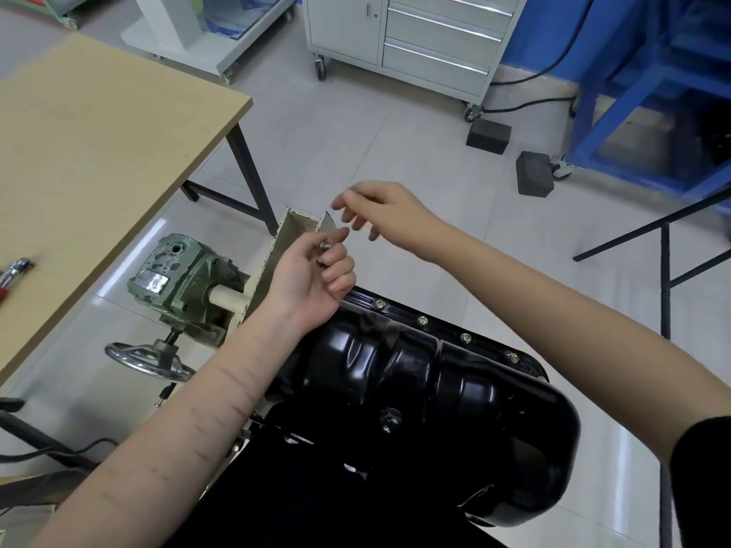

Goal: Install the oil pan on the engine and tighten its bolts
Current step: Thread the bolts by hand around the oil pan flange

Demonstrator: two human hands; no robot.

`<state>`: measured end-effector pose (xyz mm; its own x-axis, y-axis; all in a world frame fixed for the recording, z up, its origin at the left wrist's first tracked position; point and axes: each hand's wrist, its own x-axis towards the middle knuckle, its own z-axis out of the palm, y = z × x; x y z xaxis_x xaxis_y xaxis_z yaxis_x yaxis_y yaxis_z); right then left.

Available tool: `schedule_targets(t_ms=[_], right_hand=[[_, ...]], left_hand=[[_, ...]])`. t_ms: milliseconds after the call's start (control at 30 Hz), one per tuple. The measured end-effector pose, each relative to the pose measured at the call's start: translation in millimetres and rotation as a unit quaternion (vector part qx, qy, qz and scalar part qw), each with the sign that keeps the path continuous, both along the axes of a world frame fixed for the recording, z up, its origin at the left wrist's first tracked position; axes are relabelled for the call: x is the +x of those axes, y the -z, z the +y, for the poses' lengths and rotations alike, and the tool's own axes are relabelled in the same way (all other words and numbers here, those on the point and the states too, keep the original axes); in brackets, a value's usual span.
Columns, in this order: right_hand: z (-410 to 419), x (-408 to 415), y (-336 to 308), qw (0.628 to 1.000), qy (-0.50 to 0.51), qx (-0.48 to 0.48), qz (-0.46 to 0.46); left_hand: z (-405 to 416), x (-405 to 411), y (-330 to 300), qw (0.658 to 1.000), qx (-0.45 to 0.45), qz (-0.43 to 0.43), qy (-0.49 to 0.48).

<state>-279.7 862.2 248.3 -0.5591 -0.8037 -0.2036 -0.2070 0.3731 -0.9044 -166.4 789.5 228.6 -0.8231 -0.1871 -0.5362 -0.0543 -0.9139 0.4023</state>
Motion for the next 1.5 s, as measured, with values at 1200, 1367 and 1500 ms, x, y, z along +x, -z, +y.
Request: schedule_targets(t_ms=[1200, 1367, 1500], right_hand=[[-14, 10, 66, 0.812, -0.349, 0.226, 0.41], [-19, 12, 72, 0.78, -0.368, 0.223, 0.456], [-24, 20, 73, 0.731, -0.403, 0.219, 0.504]], left_hand=[[-27, 23, 10, 0.978, -0.041, -0.161, -0.127], [-26, 22, 13, 0.971, -0.045, -0.173, -0.159], [-19, 17, 14, 0.958, -0.083, -0.171, -0.216]])
